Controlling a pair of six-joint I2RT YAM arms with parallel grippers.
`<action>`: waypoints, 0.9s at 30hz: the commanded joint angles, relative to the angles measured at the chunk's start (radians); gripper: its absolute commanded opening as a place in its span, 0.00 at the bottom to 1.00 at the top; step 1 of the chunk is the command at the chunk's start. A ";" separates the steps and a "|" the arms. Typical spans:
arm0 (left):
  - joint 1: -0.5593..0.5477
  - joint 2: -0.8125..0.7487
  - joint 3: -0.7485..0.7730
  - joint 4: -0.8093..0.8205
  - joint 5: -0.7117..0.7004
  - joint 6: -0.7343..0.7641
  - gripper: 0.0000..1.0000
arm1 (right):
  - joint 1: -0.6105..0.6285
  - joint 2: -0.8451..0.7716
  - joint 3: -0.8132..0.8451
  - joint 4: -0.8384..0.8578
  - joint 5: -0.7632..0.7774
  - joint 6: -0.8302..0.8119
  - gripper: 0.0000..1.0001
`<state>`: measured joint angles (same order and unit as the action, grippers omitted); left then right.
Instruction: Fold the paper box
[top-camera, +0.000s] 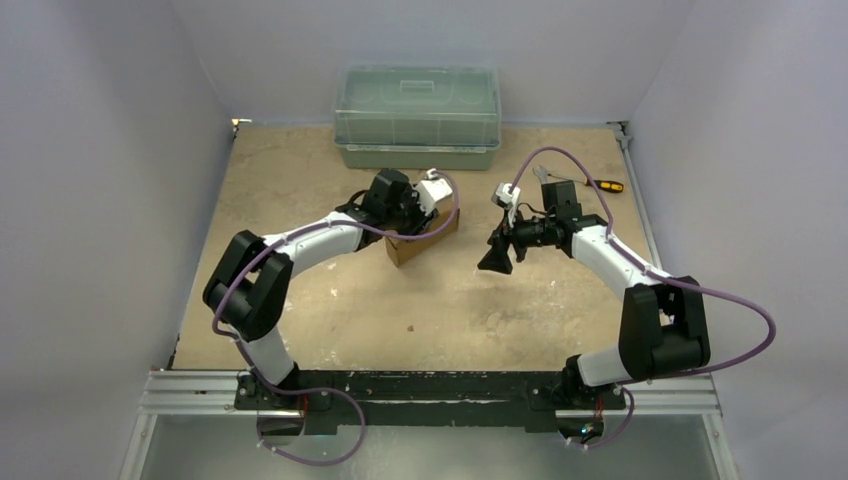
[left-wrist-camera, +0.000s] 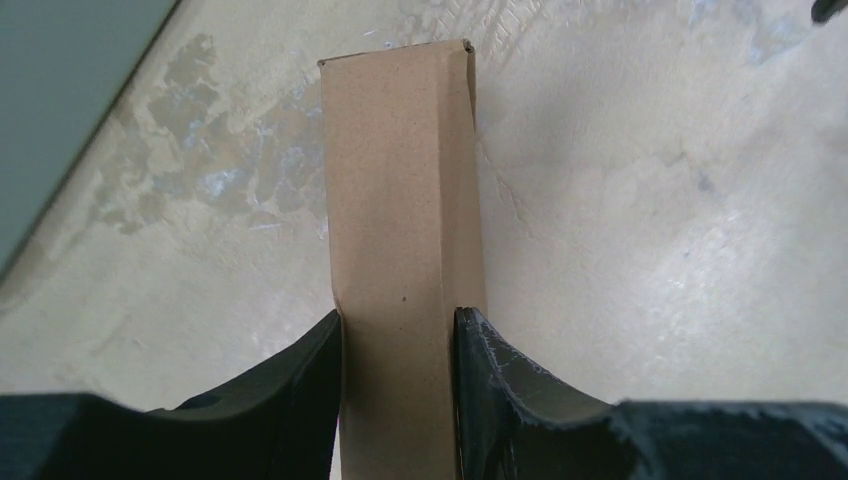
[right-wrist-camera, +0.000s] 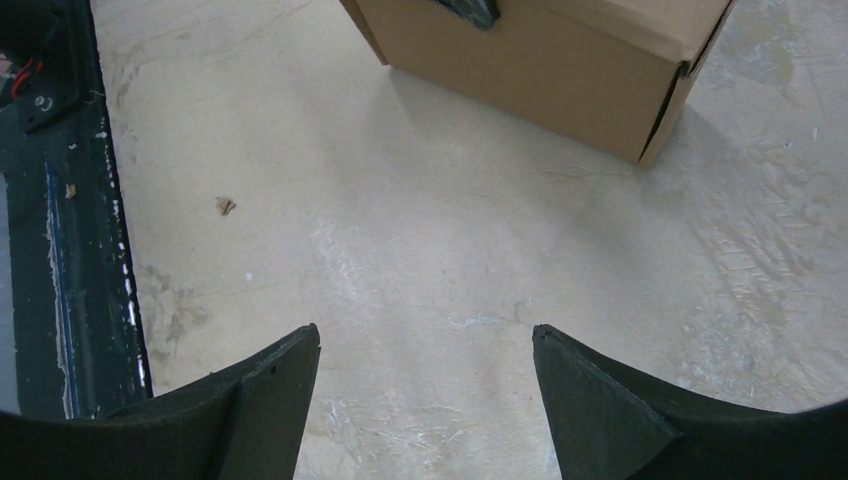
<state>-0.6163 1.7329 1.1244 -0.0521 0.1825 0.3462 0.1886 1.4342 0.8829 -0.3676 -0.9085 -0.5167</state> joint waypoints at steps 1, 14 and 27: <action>0.077 -0.008 0.030 -0.006 0.153 -0.268 0.26 | -0.008 -0.018 0.042 -0.011 -0.031 -0.019 0.81; 0.204 0.169 -0.112 0.402 0.545 -0.985 0.32 | -0.011 -0.029 0.039 -0.015 -0.035 -0.019 0.82; 0.211 -0.107 -0.196 0.395 0.217 -0.955 0.71 | -0.020 -0.029 0.037 -0.015 -0.033 -0.016 0.82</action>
<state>-0.4072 1.8019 0.9199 0.3618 0.5632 -0.6666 0.1715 1.4330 0.8864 -0.3824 -0.9119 -0.5179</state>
